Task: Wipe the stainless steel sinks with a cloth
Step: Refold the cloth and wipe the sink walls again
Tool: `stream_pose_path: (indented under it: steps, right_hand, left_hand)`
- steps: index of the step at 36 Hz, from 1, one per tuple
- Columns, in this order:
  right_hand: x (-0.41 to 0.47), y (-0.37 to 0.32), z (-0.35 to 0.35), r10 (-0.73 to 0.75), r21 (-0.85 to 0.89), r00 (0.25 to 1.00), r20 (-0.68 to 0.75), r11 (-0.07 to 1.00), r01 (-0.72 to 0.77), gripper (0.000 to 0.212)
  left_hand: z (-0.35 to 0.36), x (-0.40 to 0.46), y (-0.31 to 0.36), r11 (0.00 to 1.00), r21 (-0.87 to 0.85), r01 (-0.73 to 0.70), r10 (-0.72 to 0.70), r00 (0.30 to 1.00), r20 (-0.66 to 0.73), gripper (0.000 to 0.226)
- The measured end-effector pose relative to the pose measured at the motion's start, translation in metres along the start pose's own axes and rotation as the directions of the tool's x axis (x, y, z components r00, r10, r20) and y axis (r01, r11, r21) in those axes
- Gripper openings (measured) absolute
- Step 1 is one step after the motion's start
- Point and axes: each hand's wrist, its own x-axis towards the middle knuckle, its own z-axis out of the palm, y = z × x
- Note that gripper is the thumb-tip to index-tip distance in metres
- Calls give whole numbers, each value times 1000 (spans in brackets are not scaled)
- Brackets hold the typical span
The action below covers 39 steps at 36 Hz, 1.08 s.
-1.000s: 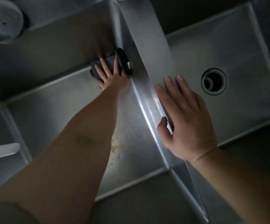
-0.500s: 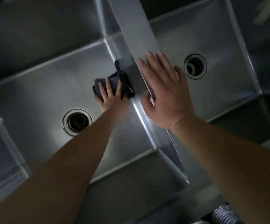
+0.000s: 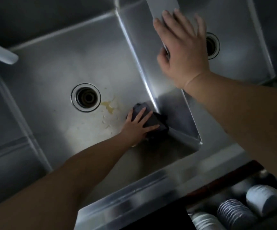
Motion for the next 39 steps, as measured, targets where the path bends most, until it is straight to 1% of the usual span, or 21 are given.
stream_pose_path:
  steps: [2,5,7,9,10,12,14,15,16,18,20,22,23,24,27,29,31,33,36,37,39]
  right_hand:
    - [-1,-3,-2,-8,-38,1000,3,999,8,62]
    - [-11,-14,-1,-17,-75,1000,18,997,19,62]
    - [-29,-27,6,-109,-84,992,71,990,114,67]
    - [-53,-40,17,-258,-94,957,135,958,271,73]
    - [-65,-47,23,-311,-65,940,140,945,322,72]
    - [-87,-60,36,-375,44,913,163,927,373,69]
    - [-104,-71,54,-423,130,857,295,906,403,70]
    - [-109,-75,64,-413,157,825,385,911,382,71]
    - [-112,-77,75,-363,170,803,473,932,321,73]
    - [-110,-81,95,-187,184,781,596,979,94,77]
    - [-102,-81,113,-10,184,766,643,973,-142,79]
    - [-93,-80,131,104,174,739,666,941,-289,83]
    - [-89,-79,140,128,171,729,673,931,-321,87]
    - [-86,-80,149,130,171,732,669,931,-321,89]
    - [-76,-81,173,72,190,799,597,955,-229,93]
    - [-69,-84,187,31,209,845,534,963,-168,93]
    - [-60,-86,198,25,214,861,508,965,-154,94]
    - [-52,-88,206,47,216,851,523,959,-186,95]
    - [-52,-97,213,120,256,851,511,924,-284,92]
    - [-53,-100,213,148,293,850,505,897,-330,90]
    - [-54,-106,210,164,371,815,555,829,-419,88]
  left_hand:
    - [-2,-7,6,998,-24,63,-63,998,9,73]
    - [4,-22,12,974,-94,205,-202,978,42,69]
    - [13,-37,8,943,-133,306,-297,951,80,64]
    - [24,-56,0,904,-176,390,-378,920,99,63]
    - [30,-65,-6,884,-200,423,-413,906,91,64]
    - [39,-83,-18,845,-264,464,-469,882,50,65]
    - [45,-92,-30,831,-296,470,-500,866,-29,62]
    - [47,-93,-36,834,-296,465,-504,861,-69,62]
    - [48,-91,-41,841,-289,457,-503,858,-105,62]
    - [47,-80,-54,845,-280,456,-510,845,-159,63]
    - [40,-64,-65,834,-298,464,-534,815,-225,63]
    - [28,-44,-80,830,-307,465,-547,784,-293,63]
    - [21,-33,-91,829,-306,468,-552,774,-310,63]
    - [13,-23,-103,827,-300,475,-556,767,-320,63]
    - [-12,3,-143,802,-325,502,-592,740,-319,63]
    - [-28,13,-171,753,-378,538,-650,698,-301,64]
    - [-41,20,-197,712,-386,586,-697,656,-290,66]
    - [-52,23,-224,697,-374,612,-713,648,-267,67]
    - [-60,18,-258,669,-353,653,-741,622,-253,68]
    - [-62,15,-266,654,-362,664,-754,607,-250,68]
    - [-64,13,-273,624,-383,681,-779,578,-241,68]
